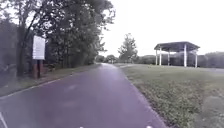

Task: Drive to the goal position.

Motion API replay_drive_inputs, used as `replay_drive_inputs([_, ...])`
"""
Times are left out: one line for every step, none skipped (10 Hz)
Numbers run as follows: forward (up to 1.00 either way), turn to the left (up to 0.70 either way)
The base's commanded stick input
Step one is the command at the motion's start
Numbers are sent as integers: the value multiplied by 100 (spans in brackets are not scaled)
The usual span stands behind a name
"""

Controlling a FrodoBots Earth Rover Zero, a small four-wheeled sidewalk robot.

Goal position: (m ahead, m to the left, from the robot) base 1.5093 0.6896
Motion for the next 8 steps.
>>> replay_drive_inputs([70, -1])
replay_drive_inputs([70, -1])
replay_drive_inputs([70, -1])
replay_drive_inputs([70, -1])
replay_drive_inputs([70, -1])
replay_drive_inputs([70, -1])
replay_drive_inputs([70, -1])
replay_drive_inputs([70, -1])
